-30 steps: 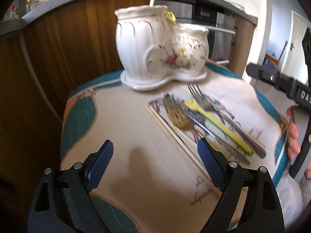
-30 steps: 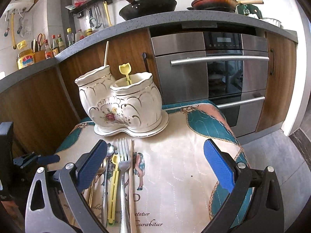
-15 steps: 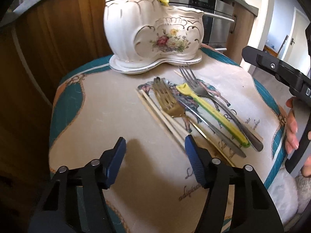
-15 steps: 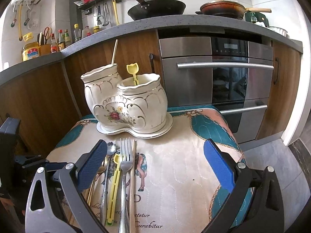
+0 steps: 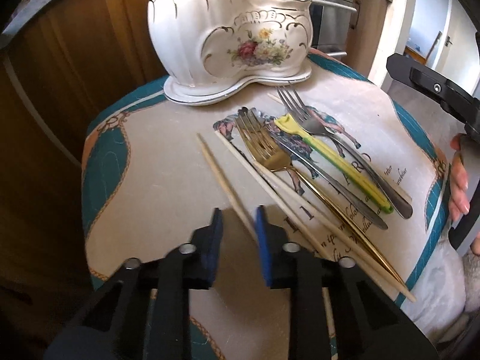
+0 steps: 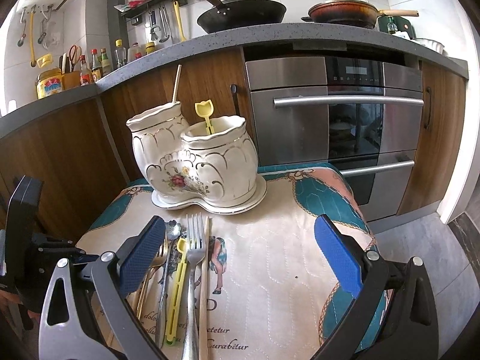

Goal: Organize utensils
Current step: 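Grasp another wooden chopstick with the left tool while the right tool grasps a gold fork, then drop chopstick in larger vase with left tool while right tool drops gold fork in smaller vase, then move both open tools back over the remaining utensils, then grasp a third wooden chopstick with the left tool while the right tool grasps a silver fork, then drop chopstick in larger vase with left tool while right tool drops silver fork in smaller vase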

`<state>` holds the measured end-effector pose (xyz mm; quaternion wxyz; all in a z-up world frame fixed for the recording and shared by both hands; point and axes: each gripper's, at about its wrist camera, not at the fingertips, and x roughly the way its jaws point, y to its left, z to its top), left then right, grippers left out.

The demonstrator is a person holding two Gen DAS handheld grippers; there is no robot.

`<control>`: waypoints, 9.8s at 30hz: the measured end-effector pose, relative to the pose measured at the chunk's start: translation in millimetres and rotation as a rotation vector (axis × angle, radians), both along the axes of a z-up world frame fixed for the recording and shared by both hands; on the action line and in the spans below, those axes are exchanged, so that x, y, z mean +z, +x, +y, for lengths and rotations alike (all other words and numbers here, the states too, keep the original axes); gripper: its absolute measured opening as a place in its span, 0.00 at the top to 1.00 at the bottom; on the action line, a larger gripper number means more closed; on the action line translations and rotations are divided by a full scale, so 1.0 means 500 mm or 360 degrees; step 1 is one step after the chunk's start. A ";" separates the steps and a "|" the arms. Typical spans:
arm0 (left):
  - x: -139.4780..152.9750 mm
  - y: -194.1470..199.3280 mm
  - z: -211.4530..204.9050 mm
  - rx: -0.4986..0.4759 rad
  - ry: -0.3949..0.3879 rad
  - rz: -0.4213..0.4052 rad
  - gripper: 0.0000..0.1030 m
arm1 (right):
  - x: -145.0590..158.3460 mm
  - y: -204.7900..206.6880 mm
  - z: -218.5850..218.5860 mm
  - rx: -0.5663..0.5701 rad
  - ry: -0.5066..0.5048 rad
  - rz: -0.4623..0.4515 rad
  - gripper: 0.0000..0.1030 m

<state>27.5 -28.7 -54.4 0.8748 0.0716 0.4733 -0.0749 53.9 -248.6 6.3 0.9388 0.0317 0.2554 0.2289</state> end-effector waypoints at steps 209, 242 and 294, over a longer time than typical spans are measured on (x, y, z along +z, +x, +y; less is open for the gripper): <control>-0.007 -0.026 -0.009 0.0044 -0.0015 -0.0131 0.90 | 0.004 0.019 -0.004 -0.0038 0.0037 0.0104 0.05; -0.006 -0.021 0.026 0.0042 -0.0020 -0.0170 0.90 | -0.095 -0.003 0.149 0.0392 -0.0619 0.0309 0.91; 0.290 0.254 0.082 0.0062 -0.0706 -0.1360 0.95 | 0.169 0.214 0.079 0.0074 0.0319 -0.0434 0.95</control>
